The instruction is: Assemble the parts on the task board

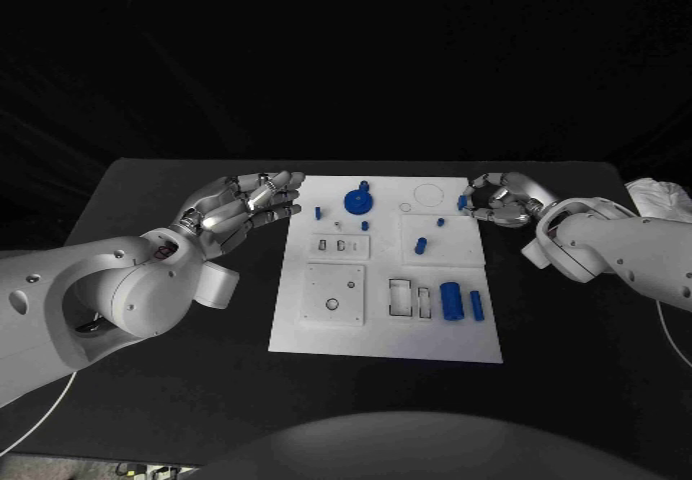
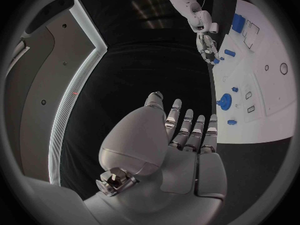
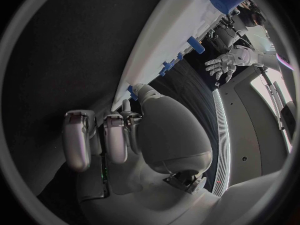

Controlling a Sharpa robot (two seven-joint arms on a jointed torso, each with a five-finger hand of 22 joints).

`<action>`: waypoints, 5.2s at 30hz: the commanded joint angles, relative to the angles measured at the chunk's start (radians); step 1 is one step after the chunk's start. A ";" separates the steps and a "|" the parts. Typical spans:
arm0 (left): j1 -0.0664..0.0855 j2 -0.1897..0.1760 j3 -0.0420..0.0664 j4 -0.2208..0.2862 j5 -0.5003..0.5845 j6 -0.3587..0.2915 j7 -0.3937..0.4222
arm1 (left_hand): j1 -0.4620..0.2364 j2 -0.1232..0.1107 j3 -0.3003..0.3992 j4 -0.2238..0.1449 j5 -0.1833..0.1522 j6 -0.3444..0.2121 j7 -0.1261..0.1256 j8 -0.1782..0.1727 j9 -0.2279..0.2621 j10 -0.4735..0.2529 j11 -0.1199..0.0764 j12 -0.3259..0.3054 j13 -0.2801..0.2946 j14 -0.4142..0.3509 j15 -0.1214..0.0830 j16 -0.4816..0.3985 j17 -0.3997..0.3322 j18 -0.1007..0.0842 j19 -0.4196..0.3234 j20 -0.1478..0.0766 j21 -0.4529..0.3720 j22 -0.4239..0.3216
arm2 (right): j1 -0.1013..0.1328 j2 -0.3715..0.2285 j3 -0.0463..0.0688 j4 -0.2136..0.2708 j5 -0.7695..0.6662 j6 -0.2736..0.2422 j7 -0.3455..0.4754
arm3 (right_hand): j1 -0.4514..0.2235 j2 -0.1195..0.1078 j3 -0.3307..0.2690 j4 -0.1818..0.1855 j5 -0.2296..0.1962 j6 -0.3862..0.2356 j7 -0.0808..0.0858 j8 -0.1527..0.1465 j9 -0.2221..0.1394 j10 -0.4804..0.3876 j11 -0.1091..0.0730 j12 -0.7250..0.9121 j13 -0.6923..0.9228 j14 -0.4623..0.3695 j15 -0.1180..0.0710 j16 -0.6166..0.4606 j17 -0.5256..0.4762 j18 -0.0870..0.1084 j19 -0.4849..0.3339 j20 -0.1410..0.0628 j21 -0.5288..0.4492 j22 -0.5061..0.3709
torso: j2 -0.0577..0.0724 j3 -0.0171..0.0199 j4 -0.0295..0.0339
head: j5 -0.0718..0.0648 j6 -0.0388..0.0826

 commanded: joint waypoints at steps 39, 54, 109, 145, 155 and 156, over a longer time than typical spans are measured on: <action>0.000 0.004 0.001 -0.002 -0.008 0.030 -0.008 | 0.010 0.000 0.007 0.001 0.007 -0.010 0.036 0.008 0.000 0.001 0.008 -0.004 0.001 0.001 0.010 0.008 0.001 -0.010 0.006 -0.002 0.004 0.001 | -0.008 0.015 -0.002 -0.013 -0.009 0.024 0.053 | 0.048 -0.009 0.035 -0.035 0.025 0.033 -0.021 0.045 -0.080 0.106 -0.010 0.004 0.262 0.104 -0.005 0.003 0.263 0.014 0.012 -0.001 -0.008 0.226 | -0.001 -0.0014 -0.0001 | -0.002 0.000; 0.000 0.007 0.001 -0.004 -0.008 0.034 -0.011 | 0.010 0.000 0.007 0.001 0.007 -0.010 0.036 0.008 0.000 0.001 0.008 -0.004 0.001 0.001 0.010 0.008 0.001 -0.010 0.006 -0.002 0.004 0.001 | -0.008 0.017 -0.002 -0.015 -0.008 0.029 0.046 | 0.047 -0.014 0.073 -0.040 0.136 0.061 -0.014 0.070 -0.095 0.106 -0.006 0.004 0.262 0.104 -0.002 0.003 0.263 0.015 0.010 0.000 -0.009 0.225 | 0.000 -0.0016 -0.0004 | -0.002 0.000; 0.000 0.022 0.001 -0.010 -0.010 0.032 -0.017 | 0.012 0.001 0.009 0.003 0.007 -0.010 0.038 0.010 0.000 0.002 0.011 -0.003 0.001 0.002 0.012 0.011 0.001 -0.009 0.007 -0.002 0.006 0.001 | 0.110 0.218 0.002 0.213 -0.123 0.265 -0.128 | 0.011 -0.013 0.087 -0.039 0.117 0.150 0.013 0.121 -0.094 0.106 0.015 0.004 0.262 0.104 0.013 0.003 0.263 0.016 0.007 0.012 -0.012 0.224 | -0.001 -0.0017 0.0006 | 0.031 0.000; -0.001 0.032 0.001 -0.017 -0.010 0.036 -0.015 | 0.012 0.001 0.009 0.003 0.007 -0.012 0.038 0.011 0.000 0.002 0.011 -0.004 0.001 0.002 0.013 0.011 0.001 -0.009 0.007 -0.002 0.006 0.001 | 0.104 0.278 0.003 0.165 -0.261 0.314 -0.197 | 0.011 -0.022 0.095 -0.054 0.113 0.162 0.022 0.096 -0.108 0.106 0.023 0.004 0.262 0.104 0.021 0.003 0.263 0.019 -0.003 0.020 -0.021 0.219 | -0.001 -0.0017 0.0001 | 0.035 0.000; -0.001 0.034 0.001 -0.018 -0.010 0.036 -0.016 | 0.012 0.001 0.009 0.003 0.007 -0.012 0.038 0.011 0.000 0.002 0.011 -0.004 0.001 0.002 0.013 0.011 0.001 -0.009 0.007 -0.002 0.006 0.001 | 0.096 0.288 0.002 0.150 -0.262 0.316 -0.195 | 0.010 -0.021 0.097 -0.055 0.113 0.164 0.024 0.094 -0.109 0.106 0.024 0.004 0.262 0.104 0.022 0.003 0.263 0.019 -0.004 0.021 -0.022 0.219 | -0.001 -0.0012 -0.0001 | 0.037 0.000; -0.001 0.034 0.001 -0.017 -0.010 0.036 -0.016 | 0.012 0.001 0.009 0.003 0.007 -0.012 0.038 0.011 0.000 0.002 0.011 -0.004 0.001 0.002 0.013 0.011 0.001 -0.009 0.007 -0.002 0.006 0.001 | 0.093 0.290 0.002 0.148 -0.261 0.315 -0.194 | 0.010 -0.021 0.097 -0.055 0.113 0.164 0.024 0.094 -0.109 0.106 0.024 0.004 0.262 0.104 0.022 0.003 0.263 0.019 -0.004 0.021 -0.022 0.219 | -0.001 -0.0015 0.0000 | 0.037 0.000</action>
